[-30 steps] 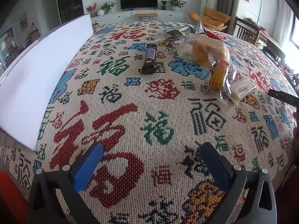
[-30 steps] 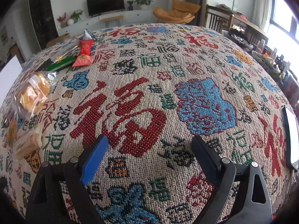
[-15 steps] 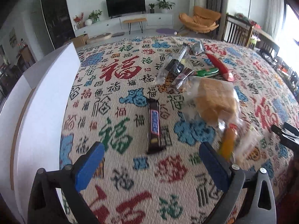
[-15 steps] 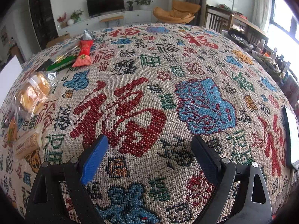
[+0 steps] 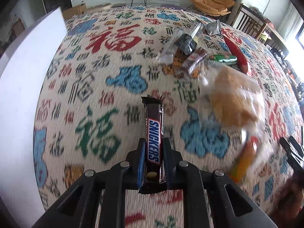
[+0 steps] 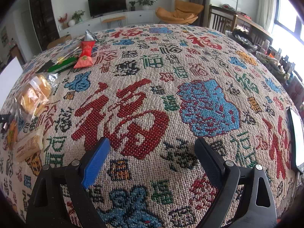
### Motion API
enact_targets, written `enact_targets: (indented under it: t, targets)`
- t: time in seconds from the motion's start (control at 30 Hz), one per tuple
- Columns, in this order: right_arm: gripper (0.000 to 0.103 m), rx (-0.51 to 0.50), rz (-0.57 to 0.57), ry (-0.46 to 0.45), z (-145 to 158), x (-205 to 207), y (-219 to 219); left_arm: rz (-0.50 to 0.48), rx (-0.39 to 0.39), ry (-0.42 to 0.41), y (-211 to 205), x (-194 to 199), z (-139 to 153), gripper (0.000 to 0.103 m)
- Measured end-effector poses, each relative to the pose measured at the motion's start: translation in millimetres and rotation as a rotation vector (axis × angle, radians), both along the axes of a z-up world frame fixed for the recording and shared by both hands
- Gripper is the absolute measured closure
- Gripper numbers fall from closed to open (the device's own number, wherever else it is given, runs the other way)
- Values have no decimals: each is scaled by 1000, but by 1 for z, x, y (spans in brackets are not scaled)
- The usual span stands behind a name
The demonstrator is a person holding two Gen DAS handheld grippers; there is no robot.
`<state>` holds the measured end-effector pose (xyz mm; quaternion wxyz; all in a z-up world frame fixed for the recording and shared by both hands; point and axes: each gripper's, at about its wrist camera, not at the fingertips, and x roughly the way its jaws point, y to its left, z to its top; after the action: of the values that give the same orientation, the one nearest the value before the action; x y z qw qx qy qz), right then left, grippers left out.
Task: Organize snacks
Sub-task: 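Grasp the Snickers bar with the left tool, then lift the Snickers bar with the left tool while the right tool grasps the wafer bar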
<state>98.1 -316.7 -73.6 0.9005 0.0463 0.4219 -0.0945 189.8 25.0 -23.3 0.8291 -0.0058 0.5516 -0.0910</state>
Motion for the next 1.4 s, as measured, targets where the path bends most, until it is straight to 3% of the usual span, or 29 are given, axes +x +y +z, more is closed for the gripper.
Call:
enact_targets:
  t: [0.2,0.3,0.37,0.43,0.5,0.63,0.67,0.8,0.93,1.03,1.07,1.13,1.17,1.27,1.3,1.4]
  targets:
    - [10,0,0,0,0,1,0,-49,1,20,19,-63,-1,84]
    - [10,1,0,0,0,1,0,-93,71,-25,13,-77,-2,71]
    - [10,1,-1,0,0,1,0,-108,108,-53,6,-79,-4,68]
    - [10,3,0,0,0,1,0,-113,129,-80,1,-79,-4,72]
    - [10,1,3,1,0,1,0,-104,114,-84,2,-74,-4,86]
    - [10,45,18,63,5,-5,-2,-39,59,-102,15,-83,-3,86]
    - [11,99,13,86,9,-11,-3,-26,37,-104,19,-88,-3,86]
    - [13,538,119,103,27,-30,18,5,-45,-132,32,-108,-5,86]
    - [13,713,140,189,27,-11,55,14,-87,-146,38,-120,-4,86]
    - [17,675,-11,252,16,12,69,12,-99,-160,41,-131,-3,86]
    - [29,664,-48,266,12,19,73,12,-100,-163,43,-134,-4,86]
    - [39,612,-96,245,12,32,86,13,-109,-167,46,-138,-5,86]
    - [46,600,-90,235,14,39,94,14,-114,-168,47,-139,-5,86]
    - [47,609,-64,264,5,58,119,15,-126,-172,50,-141,-6,86]
    - [47,570,-51,260,4,62,128,15,-127,-173,50,-141,-6,86]
    - [47,328,65,253,13,74,160,12,-130,-179,50,-142,-6,86]
